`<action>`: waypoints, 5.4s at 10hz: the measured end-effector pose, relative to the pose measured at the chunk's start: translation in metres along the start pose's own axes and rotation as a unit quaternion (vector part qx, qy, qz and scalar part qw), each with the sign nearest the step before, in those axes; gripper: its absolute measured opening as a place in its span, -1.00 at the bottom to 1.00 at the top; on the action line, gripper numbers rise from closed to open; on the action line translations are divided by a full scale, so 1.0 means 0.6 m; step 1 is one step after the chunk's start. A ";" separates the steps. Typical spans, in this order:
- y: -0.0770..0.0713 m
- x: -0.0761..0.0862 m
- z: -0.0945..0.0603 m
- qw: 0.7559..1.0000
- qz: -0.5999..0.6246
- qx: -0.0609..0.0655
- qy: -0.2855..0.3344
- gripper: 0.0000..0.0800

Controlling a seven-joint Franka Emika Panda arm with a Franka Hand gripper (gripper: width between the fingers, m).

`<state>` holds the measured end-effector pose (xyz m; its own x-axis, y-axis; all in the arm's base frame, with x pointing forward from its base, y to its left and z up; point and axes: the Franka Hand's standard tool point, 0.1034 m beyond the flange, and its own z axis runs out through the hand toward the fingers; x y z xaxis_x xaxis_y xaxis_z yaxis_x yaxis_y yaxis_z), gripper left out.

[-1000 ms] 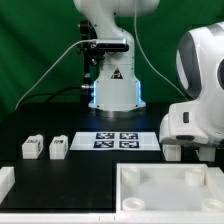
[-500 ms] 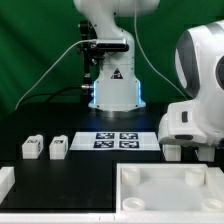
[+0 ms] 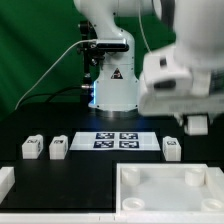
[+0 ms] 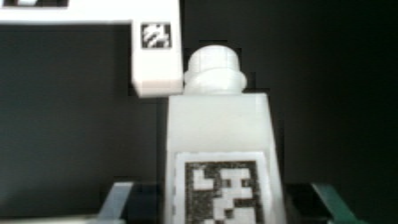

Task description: Assemble one leg

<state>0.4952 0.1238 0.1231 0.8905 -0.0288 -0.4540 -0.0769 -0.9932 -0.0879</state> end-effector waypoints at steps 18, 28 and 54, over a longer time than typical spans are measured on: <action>0.019 0.211 -0.077 0.857 -0.055 -0.021 0.511 -0.27; 0.003 0.231 -0.037 0.860 -0.063 -0.023 0.505 -0.27; 0.019 0.229 -0.042 0.953 -0.030 -0.006 0.301 0.62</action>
Offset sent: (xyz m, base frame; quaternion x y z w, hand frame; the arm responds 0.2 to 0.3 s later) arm 0.0000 0.0000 0.0000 0.0000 0.2667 0.0000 0.9638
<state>0.6281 0.1059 0.0818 0.9893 -0.0282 0.1434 -0.0159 -0.9962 -0.0860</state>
